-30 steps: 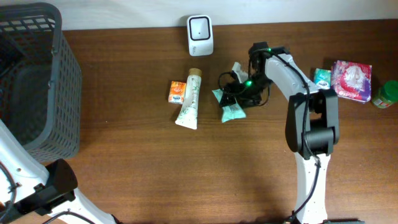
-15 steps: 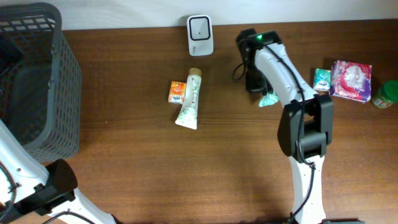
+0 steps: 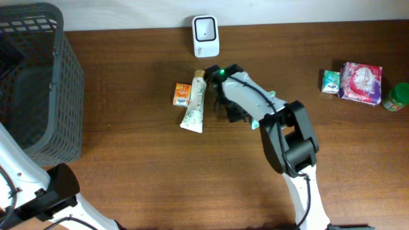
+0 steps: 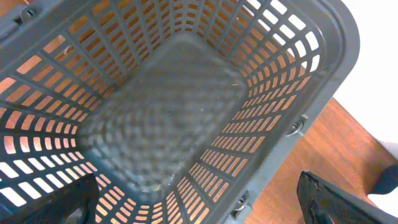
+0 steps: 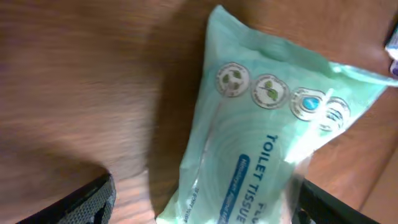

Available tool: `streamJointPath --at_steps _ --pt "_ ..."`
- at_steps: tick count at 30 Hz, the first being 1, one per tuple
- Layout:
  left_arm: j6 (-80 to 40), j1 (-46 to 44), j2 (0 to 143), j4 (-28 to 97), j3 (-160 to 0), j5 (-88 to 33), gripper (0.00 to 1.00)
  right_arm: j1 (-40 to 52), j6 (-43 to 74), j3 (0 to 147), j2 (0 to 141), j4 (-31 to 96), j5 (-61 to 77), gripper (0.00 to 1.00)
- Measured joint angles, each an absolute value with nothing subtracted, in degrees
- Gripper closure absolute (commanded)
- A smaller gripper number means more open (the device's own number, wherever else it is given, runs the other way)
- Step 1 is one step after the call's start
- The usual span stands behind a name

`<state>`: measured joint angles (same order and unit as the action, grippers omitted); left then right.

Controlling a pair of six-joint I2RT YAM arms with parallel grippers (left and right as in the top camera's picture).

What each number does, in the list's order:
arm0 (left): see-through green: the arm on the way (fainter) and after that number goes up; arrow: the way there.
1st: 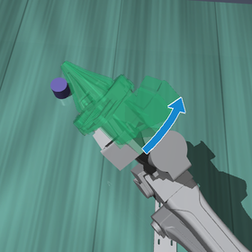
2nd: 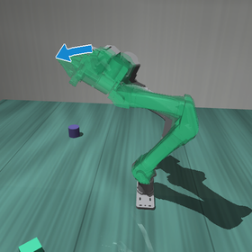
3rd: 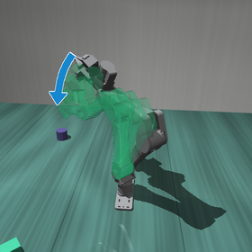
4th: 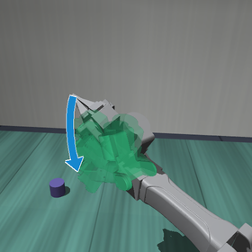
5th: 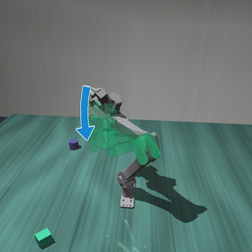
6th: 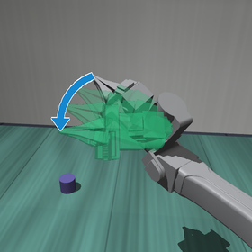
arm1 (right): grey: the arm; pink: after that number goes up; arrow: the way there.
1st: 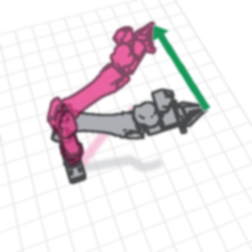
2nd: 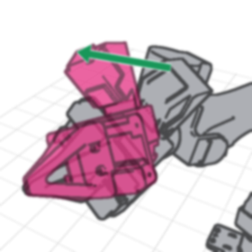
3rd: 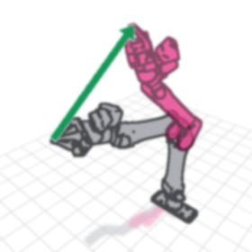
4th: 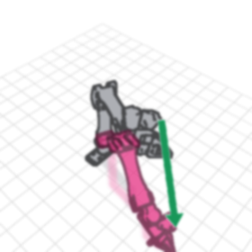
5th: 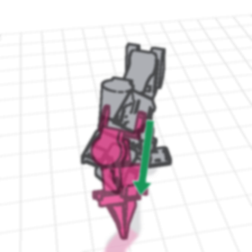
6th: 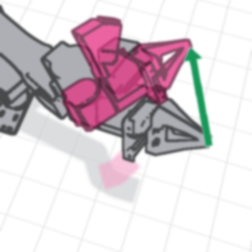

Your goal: Scan the item barcode

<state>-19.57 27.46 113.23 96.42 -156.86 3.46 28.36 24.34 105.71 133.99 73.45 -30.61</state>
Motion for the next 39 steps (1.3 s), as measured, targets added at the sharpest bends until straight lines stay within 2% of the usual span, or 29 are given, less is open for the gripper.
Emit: streamJointPath --at_steps 2,4,7,8,10,11,13,15,17,18,19,20,23,26,32,33,34,35,36,39 --pt "-19.6 27.5 113.2 96.4 -156.9 3.5 0.01 29.9 23.8 107.8 134.0 74.6 -31.7 0.19" --pt "-19.6 27.5 113.3 96.4 -156.9 3.5 0.01 29.8 22.3 110.0 134.0 75.2 -32.5 0.13" --pt "-19.6 27.5 113.2 96.4 -156.9 3.5 0.01 25.7 21.5 118.8 134.1 80.0 -25.7 0.07" --pt "-19.6 27.5 113.2 96.5 -156.9 3.5 0.01 21.4 19.1 124.9 134.3 83.9 -18.3 0.01" --pt "-19.6 27.5 113.2 96.4 -156.9 3.5 0.01 14.6 14.8 129.6 134.1 85.5 -9.4 0.01" --pt "-19.6 27.5 113.2 96.4 -156.9 3.4 0.01 9.5 8.4 130.2 134.1 88.1 2.5 0.01" --pt "-19.6 27.5 113.2 96.4 -156.9 3.5 0.01 1.0 -0.2 128.4 134.1 88.5 17.1 0.01" --pt "-19.6 27.5 113.2 96.4 -156.9 3.5 0.01 -0.8 -3.5 123.3 133.9 85.6 23.9 0.01" --pt "-19.6 27.5 113.2 96.4 -156.9 3.4 0.01 0.6 -4.3 116.5 133.8 80.8 27.4 0.12" --pt "-19.6 27.4 113.2 96.4 -156.9 3.5 0.01 1.2 -4.5 113.5 133.8 79.0 28.6 0.14" --pt "-19.6 27.5 113.2 96.4 -156.9 3.5 0.01 1.8 -4.6 110.7 133.8 77.2 29.5 0.34" --pt "-19.6 27.4 113.2 96.4 -156.9 3.5 0.01 2.0 -5.0 108.4 133.8 75.7 30.0 0.61" --pt "-19.6 27.5 113.2 96.4 -156.9 3.5 0.01 2.0 -4.7 107.8 133.8 74.2 30.5 0.96" --pt "-19.6 27.5 113.2 96.4 -156.9 3.5 0.01 2.0 -3.1 108.9 133.8 74.7 30.7 0.96" --pt "-19.6 27.5 113.2 96.4 -156.9 3.5 0.01 6.4 5.8 120.0 133.6 78.4 11.3 0.96" --pt "-19.6 27.5 113.2 96.4 -156.9 3.5 0.01 8.2 6.8 120.1 133.6 78.4 8.5 0.75" --pt "-19.6 27.5 113.2 96.4 -156.9 3.5 0.01 10.8 7.9 120.1 133.6 78.4 4.8 0.32" --pt "-19.6 27.5 113.2 96.4 -156.9 3.5 0.01 12.3 7.8 120.1 133.6 78.4 3.3 0.17" --pt "-19.6 27.5 113.2 96.4 -156.9 3.5 0.01 12.4 8.1 120.1 133.6 78.6 2.5 0.07" --pt "-19.6 27.5 113.2 96.4 -156.9 3.5 0.01 7.2 2.6 120.1 133.6 79.5 9.0 0.01"
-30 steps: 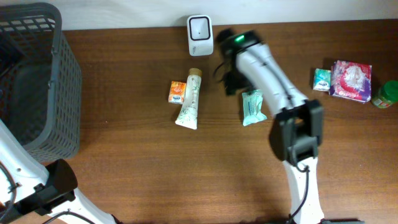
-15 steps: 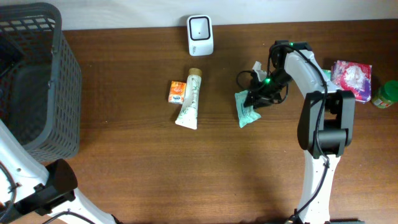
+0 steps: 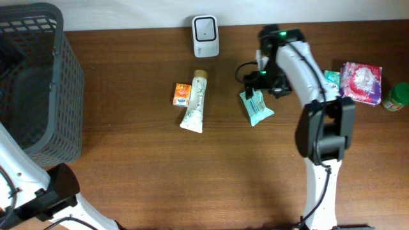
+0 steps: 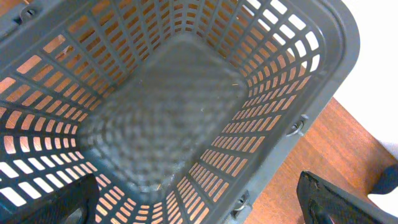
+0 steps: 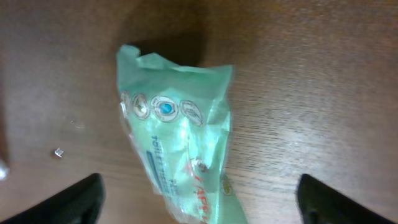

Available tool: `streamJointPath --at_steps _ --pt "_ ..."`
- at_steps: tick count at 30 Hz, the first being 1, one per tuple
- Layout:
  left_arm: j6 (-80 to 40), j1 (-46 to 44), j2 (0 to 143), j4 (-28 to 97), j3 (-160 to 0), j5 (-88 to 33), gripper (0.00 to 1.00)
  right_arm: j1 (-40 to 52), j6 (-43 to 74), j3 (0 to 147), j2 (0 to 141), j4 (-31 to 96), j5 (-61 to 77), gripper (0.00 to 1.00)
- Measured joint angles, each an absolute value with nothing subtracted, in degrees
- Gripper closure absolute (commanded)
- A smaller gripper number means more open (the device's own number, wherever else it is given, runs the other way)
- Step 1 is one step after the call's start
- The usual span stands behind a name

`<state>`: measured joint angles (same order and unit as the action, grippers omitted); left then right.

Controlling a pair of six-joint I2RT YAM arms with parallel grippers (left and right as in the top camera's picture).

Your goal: Scan the item barcode

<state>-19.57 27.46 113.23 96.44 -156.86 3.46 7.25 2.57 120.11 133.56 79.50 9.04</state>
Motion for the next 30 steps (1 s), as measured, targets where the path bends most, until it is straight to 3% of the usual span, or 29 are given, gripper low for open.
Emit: streamJointPath --at_steps 3,5,6,8,9,15,19,22,23,25,26,27,30 --pt "-19.6 27.5 113.2 96.4 -156.9 3.5 0.01 -0.5 -9.7 118.2 133.4 79.0 21.3 0.06" --pt "-19.6 27.5 113.2 96.4 -156.9 3.5 0.01 -0.1 -13.6 112.6 133.0 75.3 25.6 0.09" --pt "-19.6 27.5 113.2 96.4 -156.9 3.4 0.01 0.9 -13.6 109.5 132.8 71.3 26.8 0.24" --pt "-19.6 27.5 113.2 96.4 -156.9 3.5 0.01 2.6 -13.3 104.3 132.8 66.9 29.2 0.80" --pt "-19.6 27.5 113.2 96.4 -156.9 3.5 0.01 2.7 -12.9 103.6 132.6 65.9 29.7 0.96" --pt "-19.6 27.5 113.2 96.4 -156.9 3.5 0.01 3.0 -5.7 105.9 132.6 67.4 25.4 0.96" --pt "-19.6 27.5 113.2 96.4 -156.9 3.4 0.01 6.9 7.0 116.7 132.6 74.6 -1.0 0.96" --pt "-19.6 27.5 113.2 96.4 -156.9 3.5 0.01 14.4 17.4 116.0 132.5 75.9 -23.1 0.96" --pt "-19.6 27.5 113.2 96.4 -156.9 3.5 0.01 18.3 20.7 113.6 132.6 74.0 -29.2 0.80" --pt "-19.6 27.5 113.2 96.4 -156.9 3.5 0.01 21.7 22.8 109.4 133.0 71.3 -32.8 0.71" --pt "-19.6 27.5 113.2 96.4 -156.9 3.5 0.01 22.3 23.3 108.6 133.3 70.6 -33.2 0.49" --pt "-19.6 27.4 113.2 96.4 -156.9 3.5 0.01 23.2 24.0 108.2 133.4 70.0 -32.7 0.41" --pt "-19.6 27.5 113.2 96.4 -156.9 3.5 0.01 27.6 23.7 108.1 133.4 68.6 -27.7 0.37"
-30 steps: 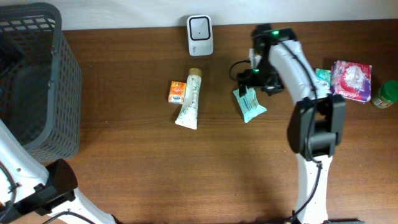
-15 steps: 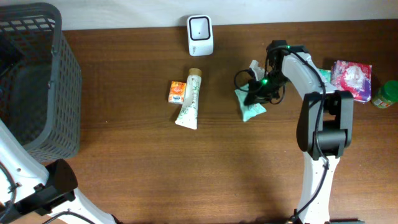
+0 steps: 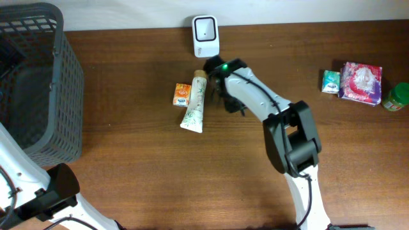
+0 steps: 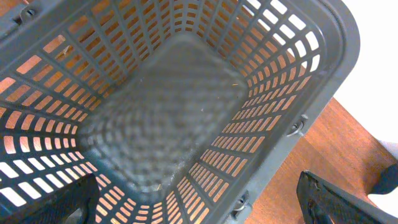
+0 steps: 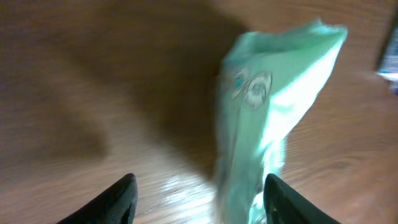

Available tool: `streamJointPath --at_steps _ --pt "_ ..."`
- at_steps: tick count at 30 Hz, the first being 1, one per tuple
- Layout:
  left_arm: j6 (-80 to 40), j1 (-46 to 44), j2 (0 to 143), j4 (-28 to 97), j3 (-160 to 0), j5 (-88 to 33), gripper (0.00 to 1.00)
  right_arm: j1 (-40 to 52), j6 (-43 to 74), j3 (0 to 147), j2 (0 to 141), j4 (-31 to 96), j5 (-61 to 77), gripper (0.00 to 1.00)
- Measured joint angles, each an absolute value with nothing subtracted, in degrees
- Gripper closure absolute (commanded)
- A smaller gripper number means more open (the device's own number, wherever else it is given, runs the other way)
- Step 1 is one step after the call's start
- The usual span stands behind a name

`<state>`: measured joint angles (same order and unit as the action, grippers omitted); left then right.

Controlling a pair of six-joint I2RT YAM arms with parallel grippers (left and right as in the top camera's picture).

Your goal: Scan the item barcode

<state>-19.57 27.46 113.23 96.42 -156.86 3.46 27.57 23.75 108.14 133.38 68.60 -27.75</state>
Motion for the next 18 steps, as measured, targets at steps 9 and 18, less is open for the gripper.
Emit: streamJointPath --at_steps 9,18 --pt "-19.6 27.5 113.2 96.4 -156.9 3.5 0.01 15.2 14.8 133.0 134.1 83.2 -7.1 0.30" --pt "-19.6 27.5 113.2 96.4 -156.9 3.5 0.01 -0.9 -4.6 108.3 136.4 71.9 35.4 0.40"
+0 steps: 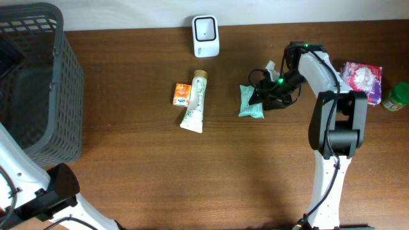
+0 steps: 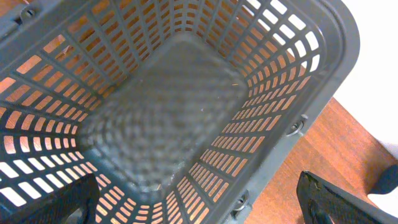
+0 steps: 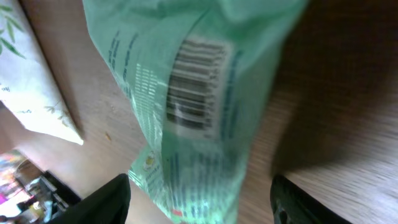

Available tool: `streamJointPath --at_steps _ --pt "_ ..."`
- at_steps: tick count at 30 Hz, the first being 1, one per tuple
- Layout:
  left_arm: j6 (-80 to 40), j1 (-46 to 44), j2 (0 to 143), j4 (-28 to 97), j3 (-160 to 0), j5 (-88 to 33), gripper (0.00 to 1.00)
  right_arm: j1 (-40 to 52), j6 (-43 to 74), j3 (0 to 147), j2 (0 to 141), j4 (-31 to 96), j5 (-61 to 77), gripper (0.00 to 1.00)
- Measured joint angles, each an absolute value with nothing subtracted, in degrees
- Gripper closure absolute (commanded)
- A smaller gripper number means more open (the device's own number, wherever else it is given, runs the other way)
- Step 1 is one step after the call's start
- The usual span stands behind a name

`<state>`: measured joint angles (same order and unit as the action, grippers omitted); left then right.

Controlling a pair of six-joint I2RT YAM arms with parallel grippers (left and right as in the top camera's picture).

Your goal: Scan the item barcode

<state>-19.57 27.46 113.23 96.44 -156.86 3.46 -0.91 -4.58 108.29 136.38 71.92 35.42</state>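
Observation:
A pale green toilet tissue pack (image 1: 251, 102) lies on the brown table (image 1: 140, 166) right of centre. In the right wrist view the tissue pack (image 3: 186, 106) shows its barcode (image 3: 196, 93) face. My right gripper (image 1: 267, 94) is at the pack's right side; the same gripper (image 3: 200, 186) stands open, its fingers (image 3: 106, 202) wide on either side of the pack's near end. The white scanner (image 1: 206, 28) stands at the table's back edge. My left gripper (image 2: 199, 211) hangs open over the basket (image 2: 168, 118).
A white toothpaste tube (image 1: 195, 102) and a small orange box (image 1: 182, 94) lie left of the pack; the tube (image 3: 31, 81) also shows in the right wrist view. A pink packet (image 1: 363, 82) and a green jar (image 1: 397, 97) sit far right. The dark basket (image 1: 32, 83) fills the left.
My right gripper was beside the tube below the scanner and is now to the right of the pack. The pack now lies in plain sight, barcode towards the wrist camera. The left arm has not moved.
My right gripper stood open by the tube's top with the pack's printed face before it. Then it was further right, over the pack lying on the table. Then it was back near the tube, and now it is right of the pack, which shows its barcode.

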Motion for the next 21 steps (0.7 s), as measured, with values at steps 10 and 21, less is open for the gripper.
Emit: streamJointPath --at_steps 10,21 --pt "-19.6 27.5 113.2 96.4 -156.9 3.5 0.01 5.6 -2.9 107.8 136.4 69.7 38.8 0.49" --pt "-19.6 27.5 113.2 96.4 -156.9 3.5 0.01 19.0 19.6 125.6 137.0 66.3 11.1 0.90"
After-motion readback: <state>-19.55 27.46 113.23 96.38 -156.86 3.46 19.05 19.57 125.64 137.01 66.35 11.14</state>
